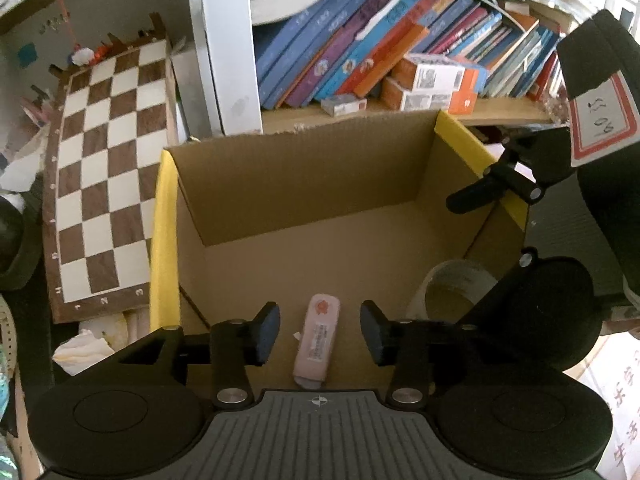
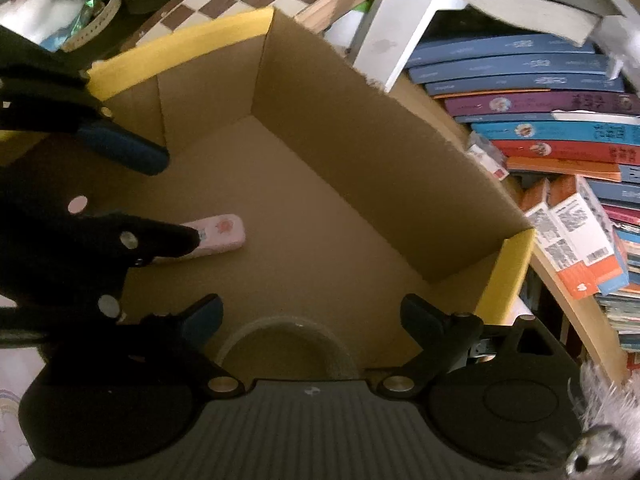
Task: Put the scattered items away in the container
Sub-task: 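Open the left tool releasing the marker while the right tool releases the tape roll, then withdraw both tools from the box and move toward the plush pig and foam blocks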
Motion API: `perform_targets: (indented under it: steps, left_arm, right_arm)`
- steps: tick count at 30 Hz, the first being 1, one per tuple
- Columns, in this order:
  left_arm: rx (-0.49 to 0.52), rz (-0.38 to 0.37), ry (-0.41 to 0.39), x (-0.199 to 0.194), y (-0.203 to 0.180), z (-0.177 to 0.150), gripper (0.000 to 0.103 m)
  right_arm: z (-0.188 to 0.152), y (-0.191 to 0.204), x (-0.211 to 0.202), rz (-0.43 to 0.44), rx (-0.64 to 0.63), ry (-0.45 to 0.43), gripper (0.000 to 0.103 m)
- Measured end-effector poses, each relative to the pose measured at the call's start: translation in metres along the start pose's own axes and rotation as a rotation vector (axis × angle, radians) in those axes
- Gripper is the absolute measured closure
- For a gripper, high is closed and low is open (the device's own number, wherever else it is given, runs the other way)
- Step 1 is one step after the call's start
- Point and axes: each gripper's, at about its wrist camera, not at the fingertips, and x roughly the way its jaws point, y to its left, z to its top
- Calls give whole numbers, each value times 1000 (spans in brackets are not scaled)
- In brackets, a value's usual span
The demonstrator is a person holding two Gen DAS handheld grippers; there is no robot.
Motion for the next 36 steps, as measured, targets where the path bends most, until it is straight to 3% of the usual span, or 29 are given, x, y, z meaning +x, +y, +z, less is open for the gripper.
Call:
perform_targets:
  steps: [13, 27, 36]
  left_arm:
    - [-3, 13, -124, -55, -12, -4, 43]
    - [15, 4, -250, -116, -45, -40, 34]
    - [-15, -31, -237, -129, -61, -72, 33]
  right_arm:
    - [-18, -4, -62, -46, 105, -133, 7]
    - [-77, 18, -132, -97, 221, -270, 7]
    - [-123, 24, -152, -141, 319, -288, 6]
